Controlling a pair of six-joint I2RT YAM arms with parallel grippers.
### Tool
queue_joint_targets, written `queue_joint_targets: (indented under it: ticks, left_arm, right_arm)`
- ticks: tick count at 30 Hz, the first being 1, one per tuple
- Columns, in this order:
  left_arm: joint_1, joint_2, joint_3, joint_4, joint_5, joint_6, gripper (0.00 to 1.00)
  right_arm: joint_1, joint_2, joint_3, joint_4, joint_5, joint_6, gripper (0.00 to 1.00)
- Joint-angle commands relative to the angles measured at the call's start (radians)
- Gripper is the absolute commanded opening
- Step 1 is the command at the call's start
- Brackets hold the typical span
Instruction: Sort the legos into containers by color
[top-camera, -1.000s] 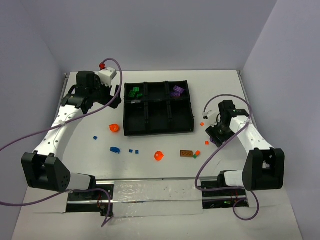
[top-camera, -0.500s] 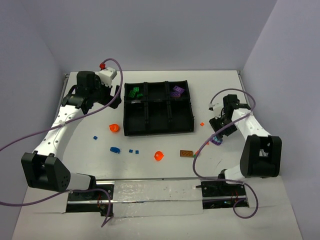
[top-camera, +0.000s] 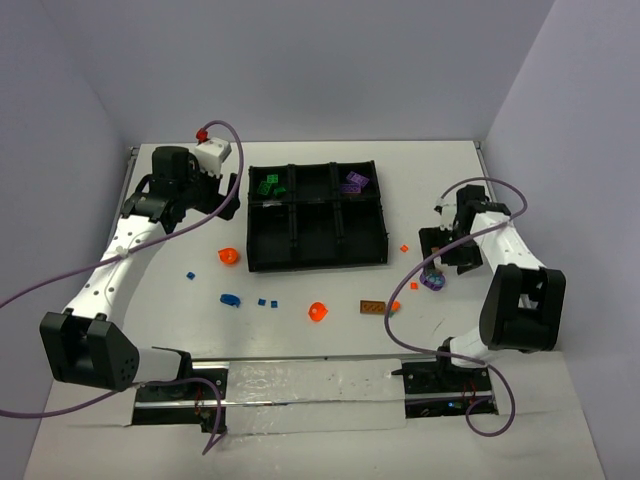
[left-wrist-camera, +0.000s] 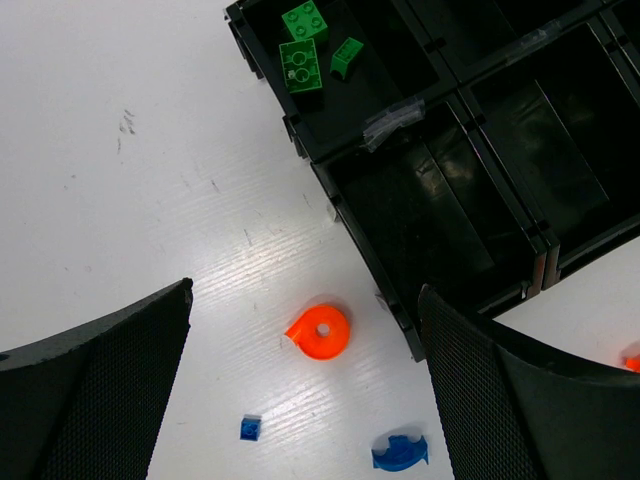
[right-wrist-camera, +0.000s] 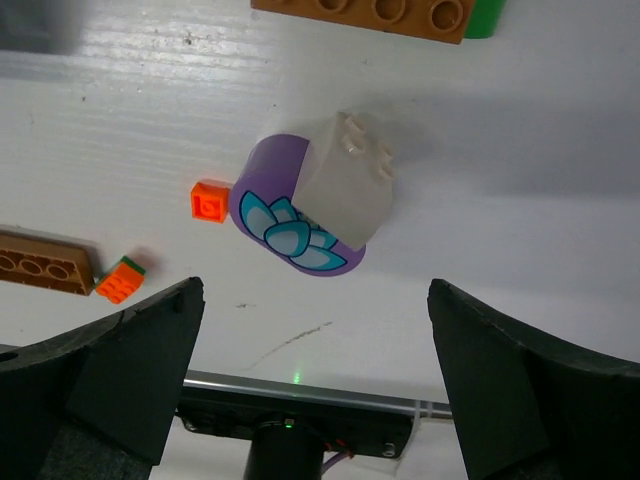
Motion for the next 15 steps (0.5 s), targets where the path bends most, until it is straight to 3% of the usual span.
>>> queue_joint_targets:
  ticks: [1, 4, 8, 15]
  left_arm:
    - [-0.006, -0.021, 0.017, 0.029, -0.016, -0.012, 0.99]
    - [-0.006, -0.024, 0.017, 0.025, -0.022, -0.016, 0.99]
    - [-0.007, -0.036, 0.002, 0.022, -0.032, -0.015, 0.99]
    - [-0.007, -0.042, -0.012, 0.024, -0.046, -0.02, 0.99]
  right_arm:
    - [0.001, 0.082, 0.053, -0.009, -0.005, 0.124, 1.0]
    - [0.001, 0.13, 0.077, -0.022, -0.023, 0.234, 1.0]
    - [0.004, 0.174, 0.088, -0.026, 0.087, 0.396, 1.0]
    - [0.003, 0.197, 0.072, -0.037, 0.104, 0.513, 1.0]
